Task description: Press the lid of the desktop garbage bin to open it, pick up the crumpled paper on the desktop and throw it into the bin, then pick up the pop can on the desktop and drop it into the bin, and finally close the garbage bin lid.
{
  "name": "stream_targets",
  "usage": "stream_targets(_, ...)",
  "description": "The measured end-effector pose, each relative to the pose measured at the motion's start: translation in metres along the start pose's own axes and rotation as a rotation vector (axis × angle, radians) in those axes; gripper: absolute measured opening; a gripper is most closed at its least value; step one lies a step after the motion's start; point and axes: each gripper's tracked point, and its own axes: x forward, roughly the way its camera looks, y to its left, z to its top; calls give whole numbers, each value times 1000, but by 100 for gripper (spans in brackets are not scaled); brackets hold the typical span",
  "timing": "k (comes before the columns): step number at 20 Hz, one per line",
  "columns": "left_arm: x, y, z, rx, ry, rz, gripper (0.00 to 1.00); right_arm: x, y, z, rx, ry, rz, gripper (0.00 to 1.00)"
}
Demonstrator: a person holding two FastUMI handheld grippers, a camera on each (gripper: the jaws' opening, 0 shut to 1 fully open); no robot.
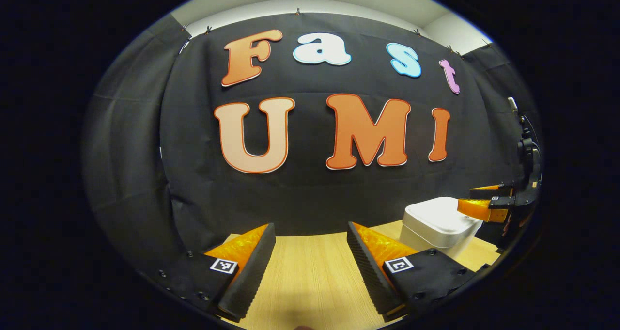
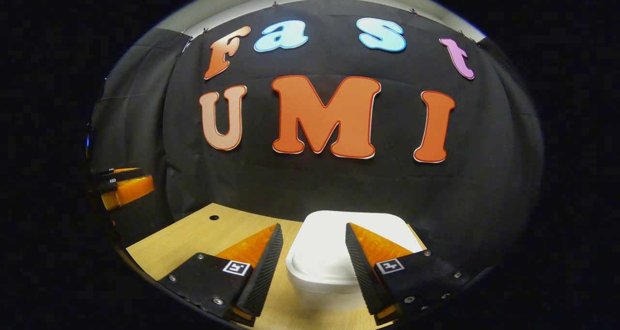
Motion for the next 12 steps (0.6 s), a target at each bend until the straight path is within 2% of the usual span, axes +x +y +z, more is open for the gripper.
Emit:
stream_targets(6,4,9,8,16,-39,29,95,3,32,3,-23,-34,80,86)
stream_targets(8,5,11,11,19,-51,36,93,3,38,5,-28,-44,90,89)
stream_targets(12,7,13,15,21,-72,43,96,6,49,2,-23,-44,115,93)
